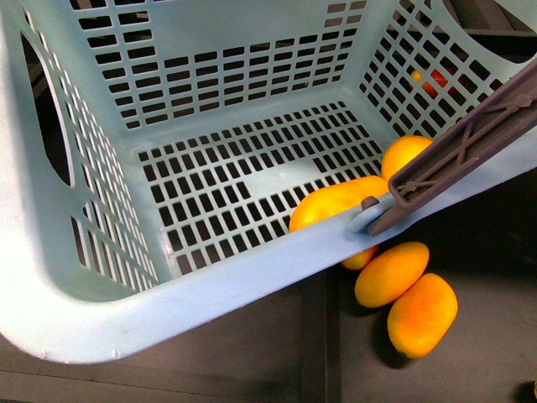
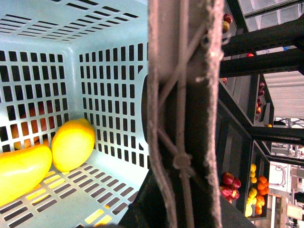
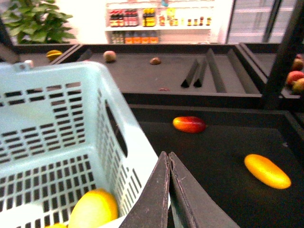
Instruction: Pick lemon and mango into basket
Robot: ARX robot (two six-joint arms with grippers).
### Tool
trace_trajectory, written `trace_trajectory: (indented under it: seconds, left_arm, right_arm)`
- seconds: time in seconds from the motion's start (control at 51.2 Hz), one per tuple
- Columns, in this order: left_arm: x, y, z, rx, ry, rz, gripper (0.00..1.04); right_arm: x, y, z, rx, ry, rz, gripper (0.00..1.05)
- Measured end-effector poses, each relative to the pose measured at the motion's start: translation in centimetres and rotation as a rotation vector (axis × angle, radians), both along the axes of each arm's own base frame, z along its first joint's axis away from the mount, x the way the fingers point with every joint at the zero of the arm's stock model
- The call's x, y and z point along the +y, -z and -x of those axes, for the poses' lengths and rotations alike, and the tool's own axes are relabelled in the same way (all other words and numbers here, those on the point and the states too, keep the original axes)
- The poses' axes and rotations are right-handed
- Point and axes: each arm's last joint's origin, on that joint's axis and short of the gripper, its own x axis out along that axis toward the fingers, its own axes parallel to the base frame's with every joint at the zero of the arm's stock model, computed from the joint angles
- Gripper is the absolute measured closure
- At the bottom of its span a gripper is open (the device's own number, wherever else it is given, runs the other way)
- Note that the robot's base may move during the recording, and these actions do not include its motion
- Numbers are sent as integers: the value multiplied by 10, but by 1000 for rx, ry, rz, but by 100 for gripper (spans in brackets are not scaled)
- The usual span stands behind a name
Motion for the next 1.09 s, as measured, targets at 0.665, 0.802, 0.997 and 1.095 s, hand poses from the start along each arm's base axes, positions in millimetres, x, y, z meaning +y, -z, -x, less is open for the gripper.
trace_trajectory:
  seconds: [0.665,0.802,0.997,1.095]
  left_arm:
    - [0,0,0,-1,1,-1,100]
    - [0,0,0,0,4,0,100]
    - [0,0,0,0,4,0,100]
    - [0,0,0,-1,3,-1,100]
  right_arm:
    - [-6,26,45,-17,26,0,103]
    - [-6,25,49,-21,23,0,103]
    - [-6,24,55,-24,23,0,103]
    - [-6,23,59,-27,23,-1,103]
